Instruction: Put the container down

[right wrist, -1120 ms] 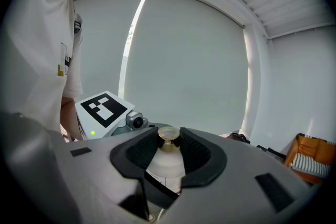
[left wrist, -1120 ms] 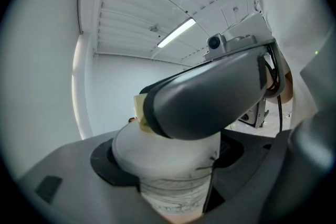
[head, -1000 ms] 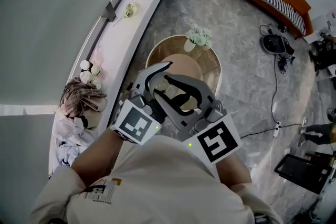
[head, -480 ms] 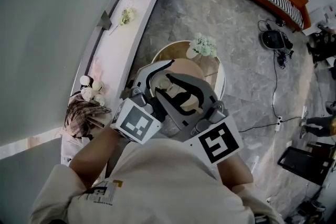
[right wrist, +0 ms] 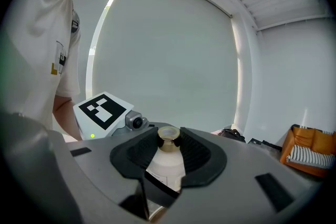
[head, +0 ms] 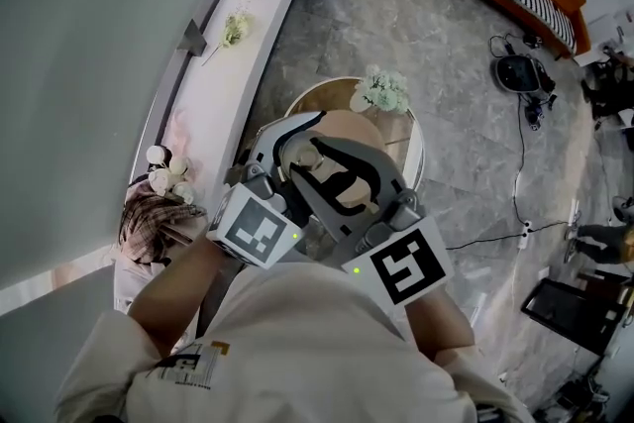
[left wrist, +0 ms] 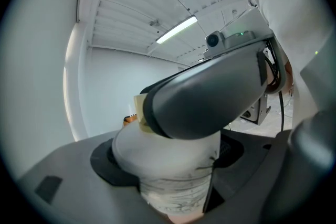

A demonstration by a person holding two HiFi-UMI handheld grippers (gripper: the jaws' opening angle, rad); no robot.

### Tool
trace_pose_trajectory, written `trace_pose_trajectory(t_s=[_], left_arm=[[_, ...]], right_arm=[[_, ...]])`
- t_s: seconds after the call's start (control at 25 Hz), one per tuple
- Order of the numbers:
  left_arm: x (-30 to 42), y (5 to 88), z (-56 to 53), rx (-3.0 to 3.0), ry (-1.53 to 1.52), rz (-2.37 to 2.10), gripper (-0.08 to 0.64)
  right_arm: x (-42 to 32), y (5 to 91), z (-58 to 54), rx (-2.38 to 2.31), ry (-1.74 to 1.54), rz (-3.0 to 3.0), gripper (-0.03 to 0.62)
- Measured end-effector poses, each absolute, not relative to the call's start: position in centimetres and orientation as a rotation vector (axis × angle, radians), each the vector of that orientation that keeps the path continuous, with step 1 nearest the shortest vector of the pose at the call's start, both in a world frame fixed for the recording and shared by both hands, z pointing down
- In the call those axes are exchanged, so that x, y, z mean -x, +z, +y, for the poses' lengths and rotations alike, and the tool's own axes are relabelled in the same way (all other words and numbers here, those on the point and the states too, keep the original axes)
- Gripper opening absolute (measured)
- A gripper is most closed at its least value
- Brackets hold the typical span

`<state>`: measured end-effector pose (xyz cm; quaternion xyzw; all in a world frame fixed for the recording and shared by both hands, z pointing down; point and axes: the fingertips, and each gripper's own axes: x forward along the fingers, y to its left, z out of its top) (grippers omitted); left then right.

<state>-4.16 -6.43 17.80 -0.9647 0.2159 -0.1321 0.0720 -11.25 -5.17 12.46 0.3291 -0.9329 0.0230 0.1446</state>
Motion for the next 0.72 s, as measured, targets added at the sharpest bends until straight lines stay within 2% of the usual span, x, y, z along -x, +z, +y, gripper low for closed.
trace_pose_trajectory(t_s=[0.72], left_arm=[[-0.2,24.1,-15.5,2.874,-0.364,0.682,0.376]], right_arm=[[6.8,19.2,-13.8,-0.897,0.017,-2.685,0.132]])
